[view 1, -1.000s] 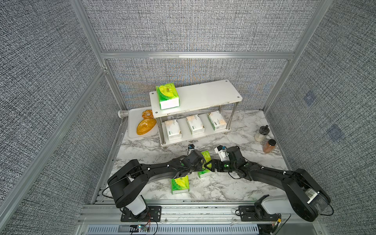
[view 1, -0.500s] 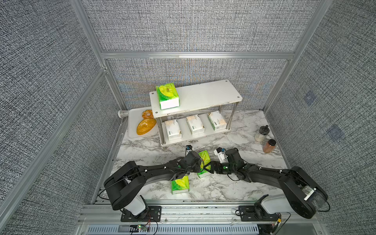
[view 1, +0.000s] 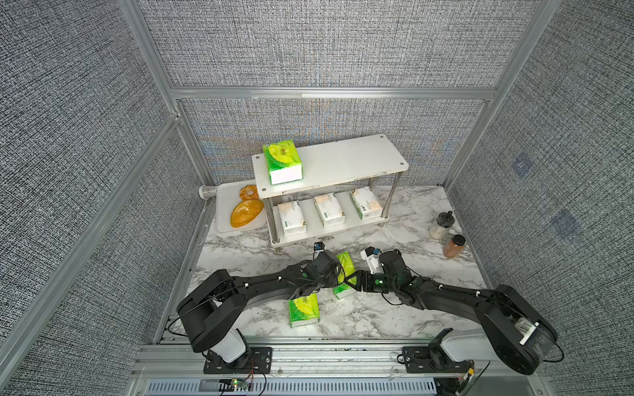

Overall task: Place the tissue boxes on the shelf by color
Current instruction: Pick up the box of tissues from the center of the board.

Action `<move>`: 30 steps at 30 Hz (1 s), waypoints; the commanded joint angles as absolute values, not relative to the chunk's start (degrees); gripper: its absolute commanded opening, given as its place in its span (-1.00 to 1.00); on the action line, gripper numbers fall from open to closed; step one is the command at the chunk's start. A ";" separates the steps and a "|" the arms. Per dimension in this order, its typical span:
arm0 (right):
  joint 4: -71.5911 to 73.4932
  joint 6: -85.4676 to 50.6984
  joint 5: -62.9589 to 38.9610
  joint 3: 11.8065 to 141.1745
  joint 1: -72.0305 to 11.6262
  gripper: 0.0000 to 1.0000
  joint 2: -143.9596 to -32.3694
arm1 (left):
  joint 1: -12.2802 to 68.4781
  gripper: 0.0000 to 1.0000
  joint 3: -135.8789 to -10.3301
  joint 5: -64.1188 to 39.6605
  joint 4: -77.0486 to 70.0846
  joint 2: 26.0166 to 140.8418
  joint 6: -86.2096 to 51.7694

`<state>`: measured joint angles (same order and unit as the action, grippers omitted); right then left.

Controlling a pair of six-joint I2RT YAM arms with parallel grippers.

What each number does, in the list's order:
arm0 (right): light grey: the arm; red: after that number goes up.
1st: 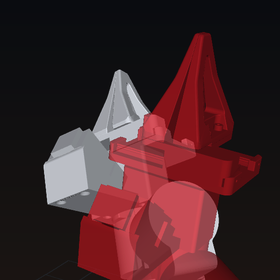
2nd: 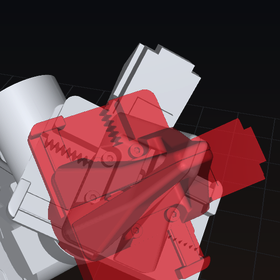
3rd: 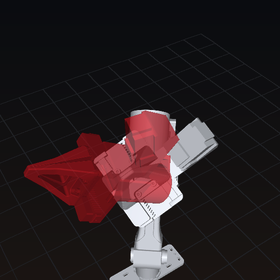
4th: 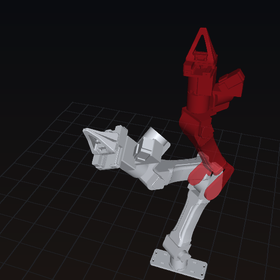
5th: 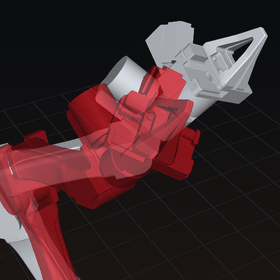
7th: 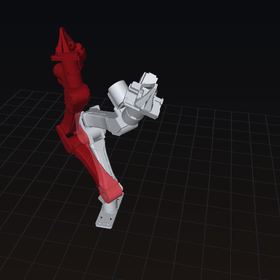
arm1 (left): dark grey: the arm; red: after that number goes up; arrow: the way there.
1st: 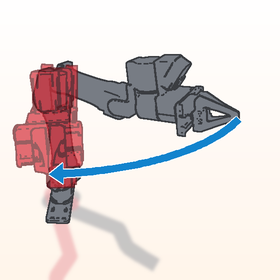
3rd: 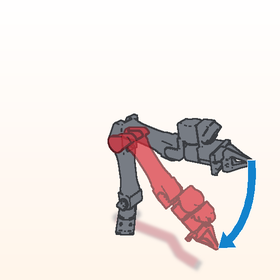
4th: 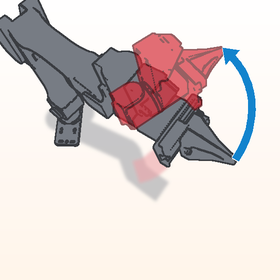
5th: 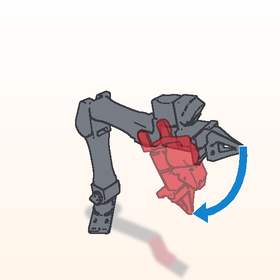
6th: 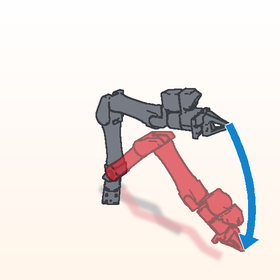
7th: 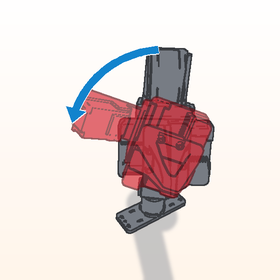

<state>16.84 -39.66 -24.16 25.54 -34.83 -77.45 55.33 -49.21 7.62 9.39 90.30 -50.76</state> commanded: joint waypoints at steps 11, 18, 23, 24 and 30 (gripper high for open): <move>5.53 -32.77 -24.15 31.64 -30.37 0.11 -69.93 | 51.28 0.49 -57.47 10.98 25.67 82.65 -43.79; -5.30 -28.34 -23.88 38.04 -28.30 0.08 -63.86 | 47.51 0.52 -52.43 13.74 31.53 75.68 -41.54; -9.95 -26.91 -24.50 43.93 -28.28 0.07 -61.10 | 45.02 0.53 -48.00 13.67 31.70 72.37 -41.53; -10.68 -26.57 -24.65 45.30 -28.22 0.07 -60.91 | 44.76 0.53 -47.58 13.62 31.75 71.99 -41.40; -10.92 -26.62 -27.72 55.36 -28.34 0.07 -60.29 | 44.47 0.52 -47.63 13.99 32.61 71.98 -40.79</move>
